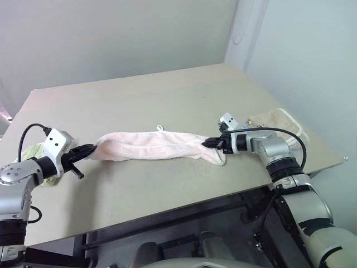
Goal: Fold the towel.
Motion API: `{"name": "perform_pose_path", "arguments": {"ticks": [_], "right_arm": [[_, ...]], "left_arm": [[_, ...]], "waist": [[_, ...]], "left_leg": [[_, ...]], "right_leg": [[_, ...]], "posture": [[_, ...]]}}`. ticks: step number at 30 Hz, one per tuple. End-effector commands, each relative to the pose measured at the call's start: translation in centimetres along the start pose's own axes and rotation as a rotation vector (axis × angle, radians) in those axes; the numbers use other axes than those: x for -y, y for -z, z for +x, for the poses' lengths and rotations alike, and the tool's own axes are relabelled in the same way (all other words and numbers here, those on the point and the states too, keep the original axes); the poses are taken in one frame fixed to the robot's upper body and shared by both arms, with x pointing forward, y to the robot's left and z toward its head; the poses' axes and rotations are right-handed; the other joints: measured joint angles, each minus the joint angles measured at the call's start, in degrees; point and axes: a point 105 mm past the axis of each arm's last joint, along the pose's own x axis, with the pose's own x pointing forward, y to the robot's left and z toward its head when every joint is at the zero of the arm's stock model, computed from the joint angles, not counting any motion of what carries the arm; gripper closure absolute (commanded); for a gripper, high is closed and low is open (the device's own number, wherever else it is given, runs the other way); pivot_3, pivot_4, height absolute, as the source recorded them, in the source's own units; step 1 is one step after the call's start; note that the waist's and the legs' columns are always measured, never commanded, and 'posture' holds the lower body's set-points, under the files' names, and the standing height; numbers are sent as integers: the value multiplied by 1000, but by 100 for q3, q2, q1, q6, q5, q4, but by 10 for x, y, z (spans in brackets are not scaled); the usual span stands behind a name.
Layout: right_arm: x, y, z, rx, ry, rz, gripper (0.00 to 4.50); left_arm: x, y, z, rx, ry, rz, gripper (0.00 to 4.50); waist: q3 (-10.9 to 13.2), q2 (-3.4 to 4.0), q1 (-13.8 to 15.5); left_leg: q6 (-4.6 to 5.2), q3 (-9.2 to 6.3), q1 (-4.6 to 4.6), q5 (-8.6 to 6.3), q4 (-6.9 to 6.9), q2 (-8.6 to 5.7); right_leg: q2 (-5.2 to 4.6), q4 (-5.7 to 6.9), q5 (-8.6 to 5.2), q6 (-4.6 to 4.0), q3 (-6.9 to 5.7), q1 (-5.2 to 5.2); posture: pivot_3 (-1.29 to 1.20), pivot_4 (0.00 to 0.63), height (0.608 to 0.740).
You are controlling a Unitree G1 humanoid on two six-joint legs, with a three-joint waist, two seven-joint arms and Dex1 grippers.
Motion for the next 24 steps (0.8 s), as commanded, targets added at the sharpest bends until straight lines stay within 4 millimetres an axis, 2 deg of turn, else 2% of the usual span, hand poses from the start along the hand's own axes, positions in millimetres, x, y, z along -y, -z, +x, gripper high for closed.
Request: {"name": "perform_pose_path", "arguments": {"ticks": [1, 5, 8, 11, 13, 18, 21, 24], "right_arm": [[1, -41, -13, 145, 9, -54, 4471], [4, -74, -27, 304, 50, -81, 4471], [16, -94, -33, 381, 148, -84, 4471], [30, -112, -34, 449, 266, -142, 4471], [40, -125, -35, 500, 350, -162, 4471], [53, -154, -47, 609, 509, -219, 4471], [51, -161, -52, 633, 508, -266, 4471], [46, -158, -54, 647, 441, -291, 4471]], "left_arm": [[-6, -6, -2, 15, -23, 34, 4500], [-9, -13, 0, 57, -40, -4, 4500], [-19, -28, 6, 120, -83, -29, 4500], [-46, -54, 23, 222, -182, -89, 4500], [-71, -69, 34, 266, -287, -116, 4500], [-113, -97, 42, 309, -458, -103, 4500], [-117, -106, 41, 309, -432, -70, 4500], [-101, -94, 36, 263, -278, -5, 4500]], "waist": [[0, 0, 0], [1, 0, 0], [1, -1, 0], [5, -10, 27], [2, -23, 13], [2, -25, -40], [2, -25, -77], [1, -27, -157]], "left_leg": [[0, 0, 0, 0, 0, 0], [0, 0, -1, 0, -1, 1], [0, 0, -2, 0, 0, 1], [0, -3, 2, 0, 1, -1], [0, -9, 2, 1, 3, -2], [0, 5, -3, 0, -9, -11], [1, 14, -27, 0, -27, -12], [0, 11, -76, 0, -37, -11]], "right_leg": [[0, 0, 0, 0, 0, 0], [0, 0, 0, 0, 0, -2], [0, 1, 1, 1, 0, -3], [3, 4, 1, 2, -1, 2], [8, 2, 3, 2, -7, 5], [0, -8, 24, 12, 7, -1], [-2, -14, 28, 8, 16, -33], [-10, -6, 32, 10, 16, -83]], "posture": [[0, 0, 740], [0, 0, 740], [0, 0, 740], [0, 0, 740], [0, 0, 740], [0, 0, 740], [0, 0, 740], [0, 0, 740]]}}
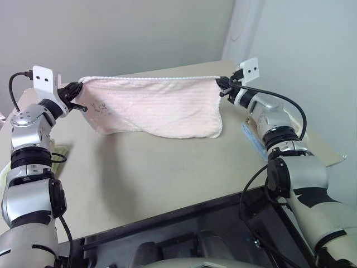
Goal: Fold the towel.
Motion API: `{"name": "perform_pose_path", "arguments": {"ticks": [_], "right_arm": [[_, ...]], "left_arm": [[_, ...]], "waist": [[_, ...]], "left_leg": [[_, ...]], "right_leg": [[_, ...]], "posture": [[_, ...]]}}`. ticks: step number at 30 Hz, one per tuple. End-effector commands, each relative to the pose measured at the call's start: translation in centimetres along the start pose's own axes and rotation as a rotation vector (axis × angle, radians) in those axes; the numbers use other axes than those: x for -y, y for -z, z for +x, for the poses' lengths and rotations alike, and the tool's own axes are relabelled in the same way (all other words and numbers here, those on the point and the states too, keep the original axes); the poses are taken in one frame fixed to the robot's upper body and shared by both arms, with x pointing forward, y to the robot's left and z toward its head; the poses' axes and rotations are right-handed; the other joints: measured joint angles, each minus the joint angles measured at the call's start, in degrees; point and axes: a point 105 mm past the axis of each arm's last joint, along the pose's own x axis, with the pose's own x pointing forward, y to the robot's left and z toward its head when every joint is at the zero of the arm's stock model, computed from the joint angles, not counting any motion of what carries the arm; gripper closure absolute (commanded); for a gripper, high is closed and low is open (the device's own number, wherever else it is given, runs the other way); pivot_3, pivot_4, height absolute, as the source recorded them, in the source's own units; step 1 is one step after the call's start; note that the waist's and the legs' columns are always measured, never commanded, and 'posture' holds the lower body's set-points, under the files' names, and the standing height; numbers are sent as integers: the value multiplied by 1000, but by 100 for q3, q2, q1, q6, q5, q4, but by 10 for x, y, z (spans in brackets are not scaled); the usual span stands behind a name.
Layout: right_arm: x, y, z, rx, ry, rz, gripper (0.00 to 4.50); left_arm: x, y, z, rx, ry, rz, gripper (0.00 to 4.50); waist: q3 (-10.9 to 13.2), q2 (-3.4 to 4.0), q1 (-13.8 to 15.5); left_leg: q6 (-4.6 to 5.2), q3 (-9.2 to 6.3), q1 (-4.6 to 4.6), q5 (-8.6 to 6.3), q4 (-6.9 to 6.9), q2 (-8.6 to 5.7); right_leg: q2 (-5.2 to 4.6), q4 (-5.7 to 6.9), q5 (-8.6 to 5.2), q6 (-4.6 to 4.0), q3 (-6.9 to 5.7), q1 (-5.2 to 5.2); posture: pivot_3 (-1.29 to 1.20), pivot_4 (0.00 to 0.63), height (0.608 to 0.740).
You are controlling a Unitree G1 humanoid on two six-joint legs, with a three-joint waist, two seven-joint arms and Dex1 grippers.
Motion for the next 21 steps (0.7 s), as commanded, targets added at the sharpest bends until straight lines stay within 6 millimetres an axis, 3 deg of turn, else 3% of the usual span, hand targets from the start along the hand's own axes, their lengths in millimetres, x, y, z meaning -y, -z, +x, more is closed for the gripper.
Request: {"name": "perform_pose_path", "arguments": {"ticks": [1, 5, 8, 11, 17, 21], "right_arm": [[3, -20, -7, 90, -61, -20, 4471], [7, -15, -23, 131, -87, -13, 4471], [14, -16, -29, 163, -53, 10, 4471], [15, -17, -28, 166, -38, 12, 4471], [11, -30, -22, 195, -60, 23, 4471], [14, -35, -14, 195, -3, -1, 4471]], "left_arm": [[3, 0, -21, -19, 144, 106, 4500], [12, 21, -57, -97, 264, 153, 4500], [6, 20, -71, -93, 232, 157, 4500], [-5, 11, -70, -75, 166, 147, 4500], [5, -13, -73, -22, 222, 162, 4500], [-10, -22, -57, 16, 112, 125, 4500]], "waist": [[-1, 1, -42], [-1, 2, -79], [1, -1, -31], [2, -4, 6], [2, -3, -34], [2, -3, -36]], "left_leg": [[-1, 0, -7, 0, -12, 1], [-1, -3, -3, 0, -46, 10], [-1, -7, -10, 0, -37, 11], [-3, -11, -6, 2, -20, 9], [-2, -10, 40, 2, 4, 10], [-2, -9, 38, 2, 13, 9]], "right_leg": [[-5, 0, 0, 0, 1, -12], [-11, 0, 0, 0, 13, -23], [-19, -5, 0, 0, 13, -31], [-19, 5, 2, 0, 10, -24], [-5, 6, 1, 1, 7, 30], [2, 9, 1, 1, 7, 30]], "posture": [[0, 0, 740], [0, 0, 740], [0, 0, 740], [0, 0, 740], [0, 0, 740], [0, 0, 740]]}}
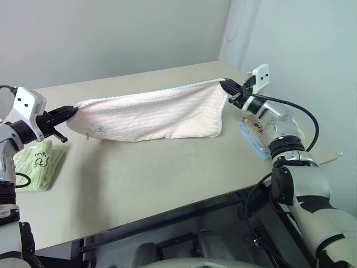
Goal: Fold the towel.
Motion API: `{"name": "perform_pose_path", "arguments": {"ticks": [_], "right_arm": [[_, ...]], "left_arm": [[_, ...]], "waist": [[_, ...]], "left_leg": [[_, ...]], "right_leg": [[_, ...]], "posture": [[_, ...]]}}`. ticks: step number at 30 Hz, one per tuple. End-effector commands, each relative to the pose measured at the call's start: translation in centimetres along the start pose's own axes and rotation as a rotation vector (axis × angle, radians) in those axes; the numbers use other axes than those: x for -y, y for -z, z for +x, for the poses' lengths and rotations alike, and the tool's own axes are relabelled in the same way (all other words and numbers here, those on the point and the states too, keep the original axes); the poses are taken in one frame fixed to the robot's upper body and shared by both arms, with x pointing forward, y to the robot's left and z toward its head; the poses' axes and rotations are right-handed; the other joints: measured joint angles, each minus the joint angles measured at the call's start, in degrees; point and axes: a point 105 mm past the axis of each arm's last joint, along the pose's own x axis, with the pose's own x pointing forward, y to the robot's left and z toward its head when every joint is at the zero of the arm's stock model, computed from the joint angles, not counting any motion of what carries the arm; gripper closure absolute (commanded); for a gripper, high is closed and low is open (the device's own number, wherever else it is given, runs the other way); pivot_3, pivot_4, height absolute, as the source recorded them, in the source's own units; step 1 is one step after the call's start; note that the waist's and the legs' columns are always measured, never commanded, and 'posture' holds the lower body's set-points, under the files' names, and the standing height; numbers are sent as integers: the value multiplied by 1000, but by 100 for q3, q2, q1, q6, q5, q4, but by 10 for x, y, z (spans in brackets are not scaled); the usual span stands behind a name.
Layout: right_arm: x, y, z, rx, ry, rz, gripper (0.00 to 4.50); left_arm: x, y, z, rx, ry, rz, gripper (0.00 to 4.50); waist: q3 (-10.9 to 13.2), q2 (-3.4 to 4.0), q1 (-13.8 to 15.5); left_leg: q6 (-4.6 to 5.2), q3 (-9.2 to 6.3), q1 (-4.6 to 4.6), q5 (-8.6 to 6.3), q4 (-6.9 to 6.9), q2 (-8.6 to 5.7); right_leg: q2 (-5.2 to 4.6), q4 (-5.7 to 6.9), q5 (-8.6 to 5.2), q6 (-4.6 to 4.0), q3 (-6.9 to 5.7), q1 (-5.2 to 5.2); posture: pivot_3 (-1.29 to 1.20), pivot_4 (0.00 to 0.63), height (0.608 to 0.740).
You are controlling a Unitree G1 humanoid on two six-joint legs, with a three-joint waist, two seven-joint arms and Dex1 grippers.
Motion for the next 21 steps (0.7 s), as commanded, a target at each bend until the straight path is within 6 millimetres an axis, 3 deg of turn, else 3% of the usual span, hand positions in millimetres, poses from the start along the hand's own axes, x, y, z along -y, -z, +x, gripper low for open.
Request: {"name": "perform_pose_path", "arguments": {"ticks": [1, 9, 11, 13, 16, 21], "right_arm": [[8, -35, 11, 95, 69, -57, 4471], [21, -71, 28, 177, 269, -93, 4471], [21, -76, 28, 190, 259, -111, 4471], [18, -75, 26, 194, 214, -107, 4471], [10, -59, 19, 163, 83, -93, 4471], [-1, -16, -12, 73, -98, -33, 4471]], "left_arm": [[-27, -22, 5, 66, -139, -11, 4500], [-63, -50, 51, 195, -423, -168, 4500], [-65, -51, 52, 194, -450, -152, 4500], [-57, -50, 53, 205, -369, -134, 4500], [-32, -35, 41, 165, -163, -80, 4500], [2, -2, -16, 20, 8, -54, 4500]], "waist": [[0, 0, 7], [-1, -1, 28], [-1, -2, 10], [-1, -2, -17], [-2, -1, -49], [-4, -4, -129]], "left_leg": [[0, 3, -3, 0, 4, -2], [0, 0, -19, 0, 25, -12], [0, -1, -29, -1, 25, -14], [0, 0, -31, -2, 20, -14], [1, 2, -38, -3, 4, -11], [1, -5, -41, -2, -26, -1]], "right_leg": [[2, 1, 0, 0, -3, 0], [-7, -5, 10, 15, -7, 5], [-11, -11, 13, 20, -3, -3], [-14, -10, 17, 25, 5, -9], [-15, -9, 16, 25, 7, -23], [-21, -11, 16, 23, 9, -28]], "posture": [[0, 0, 740], [0, 0, 740], [0, 0, 740], [0, 0, 740], [0, 0, 740], [0, 0, 740]]}}
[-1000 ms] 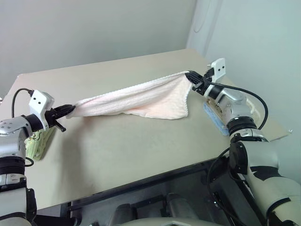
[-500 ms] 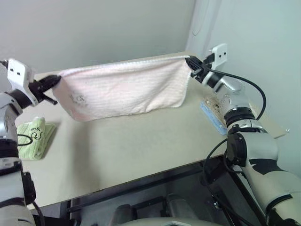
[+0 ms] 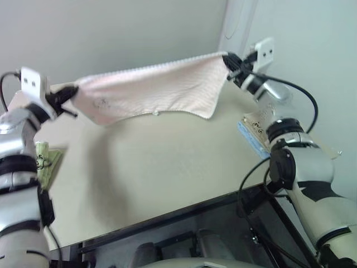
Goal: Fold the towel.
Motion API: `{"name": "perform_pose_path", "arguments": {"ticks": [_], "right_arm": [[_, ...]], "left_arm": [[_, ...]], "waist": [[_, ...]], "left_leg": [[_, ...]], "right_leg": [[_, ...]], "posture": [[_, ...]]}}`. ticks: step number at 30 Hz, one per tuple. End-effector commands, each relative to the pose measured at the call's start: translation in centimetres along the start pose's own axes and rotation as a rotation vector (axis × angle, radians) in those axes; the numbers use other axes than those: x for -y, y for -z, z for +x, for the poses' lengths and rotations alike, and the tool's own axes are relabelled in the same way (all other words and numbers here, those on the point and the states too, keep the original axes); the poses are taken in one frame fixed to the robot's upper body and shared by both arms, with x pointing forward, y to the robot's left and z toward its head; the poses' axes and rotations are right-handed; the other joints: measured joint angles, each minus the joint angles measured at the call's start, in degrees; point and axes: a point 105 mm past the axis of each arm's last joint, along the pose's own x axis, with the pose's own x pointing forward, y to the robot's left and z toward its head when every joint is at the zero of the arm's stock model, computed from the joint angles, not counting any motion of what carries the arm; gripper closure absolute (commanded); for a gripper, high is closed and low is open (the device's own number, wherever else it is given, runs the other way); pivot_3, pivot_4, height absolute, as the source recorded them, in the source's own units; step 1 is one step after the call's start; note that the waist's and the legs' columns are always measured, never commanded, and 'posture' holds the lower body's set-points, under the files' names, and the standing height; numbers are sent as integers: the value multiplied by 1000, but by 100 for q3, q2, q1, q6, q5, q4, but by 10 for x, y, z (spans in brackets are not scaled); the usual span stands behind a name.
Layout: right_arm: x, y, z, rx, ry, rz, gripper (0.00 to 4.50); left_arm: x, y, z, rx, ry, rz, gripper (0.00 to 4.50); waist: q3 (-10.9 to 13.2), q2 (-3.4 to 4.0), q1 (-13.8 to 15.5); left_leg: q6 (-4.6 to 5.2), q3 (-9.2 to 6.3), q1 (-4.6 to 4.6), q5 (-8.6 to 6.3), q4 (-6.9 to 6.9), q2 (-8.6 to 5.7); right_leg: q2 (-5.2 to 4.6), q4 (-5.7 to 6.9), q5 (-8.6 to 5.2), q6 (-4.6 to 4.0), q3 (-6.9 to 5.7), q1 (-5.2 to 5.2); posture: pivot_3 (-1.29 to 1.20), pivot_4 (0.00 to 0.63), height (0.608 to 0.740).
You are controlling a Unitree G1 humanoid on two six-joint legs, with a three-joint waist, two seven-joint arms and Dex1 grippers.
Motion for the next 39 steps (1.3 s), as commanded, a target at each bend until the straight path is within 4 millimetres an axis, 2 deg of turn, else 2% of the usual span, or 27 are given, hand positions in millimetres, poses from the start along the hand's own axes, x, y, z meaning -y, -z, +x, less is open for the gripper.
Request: {"name": "perform_pose_path", "arguments": {"ticks": [1, 6, 10, 14, 19, 25, 27, 31, 34, 39], "right_arm": [[-4, -4, -18, 28, -93, 14, 4471], [-32, 14, -58, -61, -256, 102, 4471], [-50, 20, -93, -149, -323, 147, 4471], [-68, 25, -129, -268, -404, 205, 4471], [-81, 29, -161, -373, -449, 259, 4471], [-91, 33, -186, -474, -487, 297, 4471], [-90, 36, -187, -490, -483, 295, 4471], [-88, 46, -176, -487, -471, 306, 4471], [-79, 54, -158, -453, -419, 292, 4471], [-60, 70, -131, -425, -312, 273, 4471]], "left_arm": [[6, -25, -36, 16, 35, 59, 4500], [29, -13, -74, -75, 60, 33, 4500], [47, 9, -99, -182, 71, 24, 4500], [73, 33, -120, -281, 121, -5, 4500], [93, 53, -139, -356, 143, -60, 4500], [110, 70, -161, -443, 186, -109, 4500], [114, 73, -163, -453, 195, -129, 4500], [111, 70, -146, -418, 198, -132, 4500], [107, 70, -131, -395, 192, -137, 4500], [90, 75, -105, -347, 159, -168, 4500]], "waist": [[0, -1, -4], [1, 1, 96], [3, 4, 177], [6, 0, 260], [10, -3, 294], [2, 22, 290], [-1, 15, 290], [-5, 8, 312], [-9, 0, 315], [-8, 2, 313]], "left_leg": [[0, -1, -7, 0, 1, -1], [0, -4, 2, 0, 5, -2], [0, -1, 25, 0, 25, 5], [-1, 7, 62, -1, 44, 13], [-11, 22, 93, -7, 50, 19], [-27, 24, 57, -18, 45, 87], [-27, 39, 8, -18, 45, 101], [-28, 67, 6, -20, 49, 96], [-26, 64, 8, -20, 48, 95], [-23, 69, 9, -18, 48, 85]], "right_leg": [[-4, 0, 0, 0, 0, -6], [-20, 0, -1, -1, 0, -7], [7, 1, -12, -8, -3, 16], [12, 0, -48, -20, -7, 55], [17, -15, -49, -19, -6, 71], [28, -164, -48, -19, -73, 70], [9, -184, -47, -20, -100, 60], [-7, -179, -45, -21, -100, 48], [3, -171, -42, -24, -100, 49], [30, -160, 47, -31, -103, 42]], "posture": [[0, 0, 740], [0, 0, 740], [0, 0, 740], [0, 0, 740], [0, 0, 740], [0, 0, 740], [0, 0, 740], [0, 0, 740], [0, 0, 740], [0, 0, 740]]}}
